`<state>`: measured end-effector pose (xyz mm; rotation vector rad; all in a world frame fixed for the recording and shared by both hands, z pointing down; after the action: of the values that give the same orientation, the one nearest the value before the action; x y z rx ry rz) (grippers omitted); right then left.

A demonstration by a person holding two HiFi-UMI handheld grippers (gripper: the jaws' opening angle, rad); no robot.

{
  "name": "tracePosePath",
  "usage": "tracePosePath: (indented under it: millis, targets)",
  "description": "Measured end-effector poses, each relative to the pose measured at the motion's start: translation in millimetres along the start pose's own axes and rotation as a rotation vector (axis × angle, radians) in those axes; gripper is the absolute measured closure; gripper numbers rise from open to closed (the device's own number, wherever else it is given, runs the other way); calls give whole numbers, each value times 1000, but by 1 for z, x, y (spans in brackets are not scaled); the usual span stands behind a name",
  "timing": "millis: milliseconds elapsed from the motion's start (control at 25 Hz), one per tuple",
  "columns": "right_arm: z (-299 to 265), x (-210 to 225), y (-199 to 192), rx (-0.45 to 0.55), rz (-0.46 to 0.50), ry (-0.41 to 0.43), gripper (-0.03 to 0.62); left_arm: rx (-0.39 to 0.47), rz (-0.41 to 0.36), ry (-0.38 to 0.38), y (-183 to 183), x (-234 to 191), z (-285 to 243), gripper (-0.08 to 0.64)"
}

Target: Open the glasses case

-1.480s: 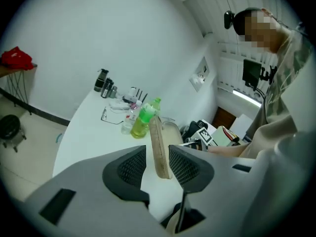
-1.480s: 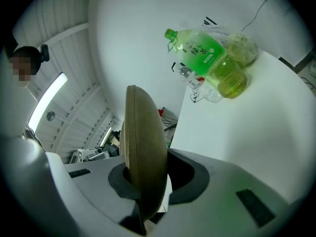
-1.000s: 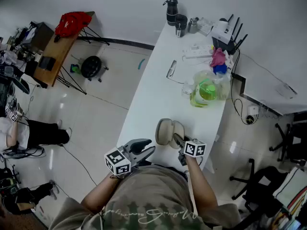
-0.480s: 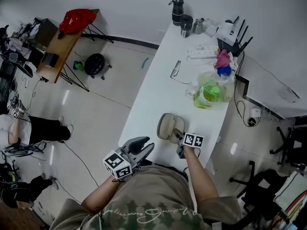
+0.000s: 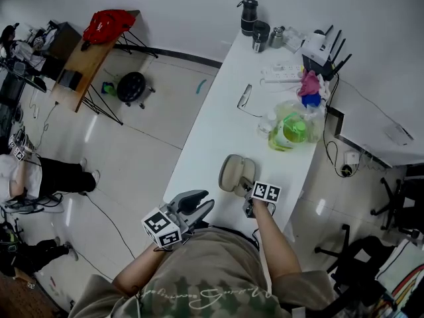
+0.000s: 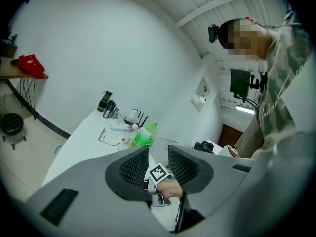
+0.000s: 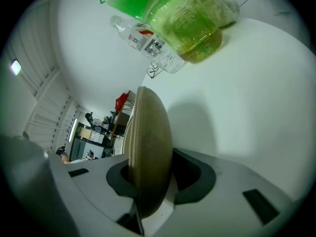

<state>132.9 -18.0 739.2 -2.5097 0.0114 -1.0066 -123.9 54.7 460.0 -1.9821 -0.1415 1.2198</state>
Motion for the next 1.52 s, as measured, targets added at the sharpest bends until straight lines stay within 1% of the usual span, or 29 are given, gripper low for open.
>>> tracePosePath:
  millis: [80, 200, 320, 400, 520, 600, 760, 880, 1000, 1120, 1160, 1200, 1360, 1520]
  targets:
    - [3, -3, 0, 13, 2, -3, 463, -1, 11, 2, 2, 0, 2, 425]
    - [8, -6, 0, 42, -4, 3, 422, -6, 8, -19, 2, 1, 4, 425]
    - [15, -7, 1, 67, 6, -14, 416, -3, 6, -29, 2, 0, 5, 425]
    - [22, -8, 3, 82, 30, -37, 399, 3, 10, -36, 1, -1, 4, 425]
    - [30, -9, 3, 97, 73, -80, 395, 9, 12, -57, -2, -1, 5, 425]
    - [35, -8, 2, 99, 89, -107, 364, 8, 8, -68, -3, -1, 5, 425]
    - [52, -5, 3, 123, 139, -175, 360, 13, -1, -95, -4, -2, 4, 425]
    - [69, -9, 3, 147, 183, -198, 360, 17, 4, -90, -2, 0, 5, 425]
    - [85, -18, 3, 175, 225, -194, 360, 19, 6, -101, 0, 0, 6, 425]
    - [104, -37, 10, 240, 274, -172, 360, 16, -7, -110, 2, -2, 4, 434]
    - [110, -46, 14, 267, 288, -156, 360, 14, -12, -104, 3, -4, 4, 522]
    - [116, -54, 17, 294, 302, -137, 360, 13, -15, -102, 3, -6, 4, 554]
    - [130, -90, 26, 368, 373, -74, 360, 10, -12, -130, 6, -13, 4, 554]
    - [134, -123, 33, 400, 452, -56, 362, 3, -1, -143, 12, -24, 8, 554]
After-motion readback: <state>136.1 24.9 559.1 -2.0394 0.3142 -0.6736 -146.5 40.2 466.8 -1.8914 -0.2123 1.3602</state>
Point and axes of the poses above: the fingertips, and each gripper's own axes: z backward along the fingers, x to its right, y out of its top, the point moved 10 cm from there along z, backward along the fingers, and after that the axes turned 13 degrees about z, right-handed, at the moved point
